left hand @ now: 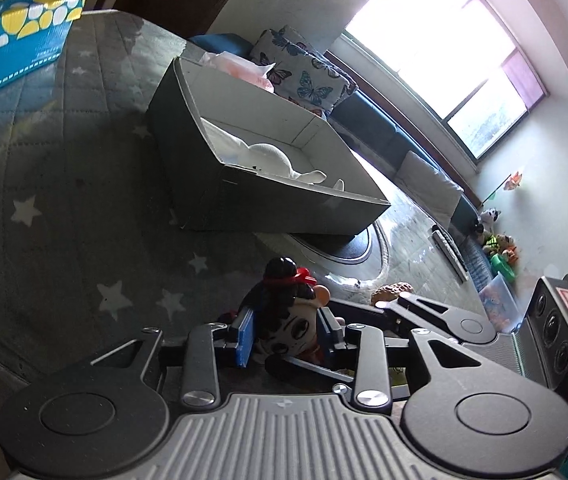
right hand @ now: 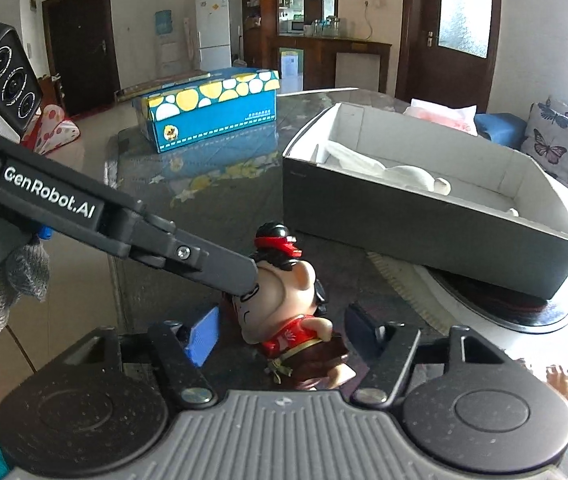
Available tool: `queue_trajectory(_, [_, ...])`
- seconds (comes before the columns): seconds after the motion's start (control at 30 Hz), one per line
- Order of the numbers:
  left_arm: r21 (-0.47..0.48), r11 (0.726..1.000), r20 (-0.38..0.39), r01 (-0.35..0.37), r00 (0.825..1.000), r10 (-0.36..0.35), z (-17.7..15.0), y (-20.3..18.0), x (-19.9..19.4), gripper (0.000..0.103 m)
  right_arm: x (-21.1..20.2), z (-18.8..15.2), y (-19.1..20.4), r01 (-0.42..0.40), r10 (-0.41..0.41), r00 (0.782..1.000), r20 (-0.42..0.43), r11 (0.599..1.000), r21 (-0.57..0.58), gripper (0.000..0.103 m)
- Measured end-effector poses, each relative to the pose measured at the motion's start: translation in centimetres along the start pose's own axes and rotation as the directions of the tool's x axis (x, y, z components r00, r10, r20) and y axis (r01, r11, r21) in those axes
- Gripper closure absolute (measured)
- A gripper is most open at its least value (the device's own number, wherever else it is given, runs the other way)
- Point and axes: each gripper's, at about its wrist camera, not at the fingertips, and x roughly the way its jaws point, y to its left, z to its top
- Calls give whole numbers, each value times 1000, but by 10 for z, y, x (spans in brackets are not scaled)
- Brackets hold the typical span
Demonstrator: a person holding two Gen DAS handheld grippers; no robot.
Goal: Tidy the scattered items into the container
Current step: 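Grasp the red-bow girl doll with the left gripper while the right grasps the headband figure, then lift both held figures and carry them over the grey box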
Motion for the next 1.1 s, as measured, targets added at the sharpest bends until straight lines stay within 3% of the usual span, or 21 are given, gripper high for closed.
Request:
queue_trajectory(0.27, [-137,990,12,12,1000,-10,2,16,10,63,10,0,-3,-14,14,1000,-26,1000,20,51])
queue_trajectory(0.63, [-321,946,68,48,997,-27,2,31,14,62,17,1,-11,-24,27,999,-34,996,87,54])
queue_trajectory(0.93, [-377,926,85,35,996,-3,-3,32,13,61,17,2,-10,-15,19,999,-37,994,106,53])
queue_trajectory(1.1, [-381,923,63,61,997,-40,-5,36,12,61,16,1,-10,-14,19,999,-42,994,111,53])
